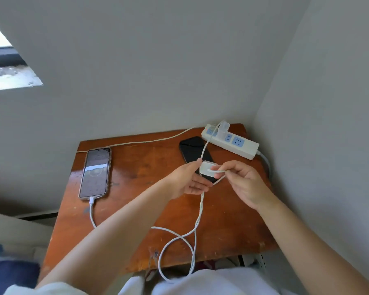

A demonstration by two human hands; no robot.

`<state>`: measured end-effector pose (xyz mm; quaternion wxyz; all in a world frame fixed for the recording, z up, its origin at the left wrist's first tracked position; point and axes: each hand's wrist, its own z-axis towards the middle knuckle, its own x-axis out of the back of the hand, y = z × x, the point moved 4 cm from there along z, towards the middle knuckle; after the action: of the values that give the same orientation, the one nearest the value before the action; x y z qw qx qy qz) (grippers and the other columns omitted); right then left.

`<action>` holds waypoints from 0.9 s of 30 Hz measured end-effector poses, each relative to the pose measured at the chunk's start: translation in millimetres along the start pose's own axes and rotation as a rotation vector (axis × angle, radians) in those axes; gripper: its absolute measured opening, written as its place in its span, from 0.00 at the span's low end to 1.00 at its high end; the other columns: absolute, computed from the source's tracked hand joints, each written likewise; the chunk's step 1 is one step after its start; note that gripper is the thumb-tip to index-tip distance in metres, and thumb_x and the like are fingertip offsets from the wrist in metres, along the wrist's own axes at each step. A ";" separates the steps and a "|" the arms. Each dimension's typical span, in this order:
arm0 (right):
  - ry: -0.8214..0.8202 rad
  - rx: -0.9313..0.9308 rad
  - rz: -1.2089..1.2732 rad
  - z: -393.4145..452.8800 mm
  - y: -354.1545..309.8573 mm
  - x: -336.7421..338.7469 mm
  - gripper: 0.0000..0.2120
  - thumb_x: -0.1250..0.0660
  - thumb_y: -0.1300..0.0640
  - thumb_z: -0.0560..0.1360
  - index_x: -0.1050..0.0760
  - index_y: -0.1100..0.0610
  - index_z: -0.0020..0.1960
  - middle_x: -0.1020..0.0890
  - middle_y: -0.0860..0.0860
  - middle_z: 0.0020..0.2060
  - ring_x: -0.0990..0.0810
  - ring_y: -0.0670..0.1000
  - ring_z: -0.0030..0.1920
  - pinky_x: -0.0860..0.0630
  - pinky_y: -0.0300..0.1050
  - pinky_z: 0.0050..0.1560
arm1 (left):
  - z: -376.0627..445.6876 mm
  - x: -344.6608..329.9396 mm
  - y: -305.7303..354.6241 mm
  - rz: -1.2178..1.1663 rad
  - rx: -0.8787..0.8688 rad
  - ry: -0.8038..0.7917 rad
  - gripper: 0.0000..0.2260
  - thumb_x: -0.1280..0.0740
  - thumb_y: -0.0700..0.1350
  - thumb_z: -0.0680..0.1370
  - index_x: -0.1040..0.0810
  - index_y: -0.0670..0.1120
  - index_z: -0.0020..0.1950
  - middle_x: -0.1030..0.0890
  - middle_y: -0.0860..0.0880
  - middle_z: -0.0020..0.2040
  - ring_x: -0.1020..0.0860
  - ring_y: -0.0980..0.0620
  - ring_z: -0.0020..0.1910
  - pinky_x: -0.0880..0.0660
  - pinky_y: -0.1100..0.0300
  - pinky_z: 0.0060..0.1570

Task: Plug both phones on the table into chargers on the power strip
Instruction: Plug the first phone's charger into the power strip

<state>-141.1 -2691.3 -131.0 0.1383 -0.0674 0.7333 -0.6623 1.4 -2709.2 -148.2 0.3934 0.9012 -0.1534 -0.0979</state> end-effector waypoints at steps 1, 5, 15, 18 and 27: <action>-0.034 -0.003 -0.031 1.4 1.7 -3.2 0.30 0.45 0.73 0.77 0.18 0.43 0.35 0.14 0.43 0.36 0.17 0.40 0.43 0.23 0.30 0.54 | 0.8 3.8 -3.5 -0.037 0.011 0.018 0.21 0.49 0.53 0.81 0.36 0.43 0.69 0.20 0.40 0.53 0.20 0.50 0.43 0.23 0.60 0.42; -0.098 -0.035 -0.078 5.1 8.2 -7.7 0.30 0.46 0.74 0.77 0.17 0.45 0.36 0.14 0.44 0.34 0.17 0.41 0.46 0.24 0.29 0.53 | 2.4 19.9 -10.3 -0.193 0.028 0.113 0.17 0.40 0.49 0.79 0.31 0.43 0.66 0.21 0.40 0.56 0.21 0.49 0.47 0.24 0.60 0.42; -0.158 -0.121 -0.371 0.6 32.3 -9.5 0.18 0.38 0.72 0.75 0.21 0.51 0.38 0.20 0.45 0.42 0.21 0.41 0.48 0.24 0.26 0.48 | 11.6 16.4 -20.2 -0.276 0.113 0.216 0.15 0.37 0.36 0.76 0.31 0.39 0.63 0.24 0.39 0.56 0.24 0.46 0.51 0.24 0.57 0.48; -0.126 -0.141 -0.418 -1.2 37.4 -9.1 0.14 0.38 0.71 0.75 0.22 0.54 0.40 0.26 0.46 0.42 0.25 0.42 0.48 0.25 0.25 0.45 | 16.7 13.3 -24.7 -0.305 0.118 0.231 0.15 0.38 0.37 0.77 0.31 0.40 0.63 0.24 0.39 0.56 0.24 0.47 0.51 0.24 0.60 0.44; -0.109 -0.195 -0.586 -6.6 44.5 -0.9 0.12 0.37 0.68 0.75 0.20 0.54 0.42 0.27 0.44 0.40 0.26 0.42 0.44 0.27 0.27 0.44 | 28.8 4.1 -31.4 -0.139 0.092 0.258 0.17 0.32 0.38 0.74 0.29 0.40 0.62 0.23 0.40 0.60 0.23 0.47 0.56 0.24 0.60 0.49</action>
<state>-138.4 -2679.7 -174.4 -0.0266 -0.3241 0.7344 -0.5957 2.9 -2710.0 -191.0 0.3603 0.9318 -0.0434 -0.0010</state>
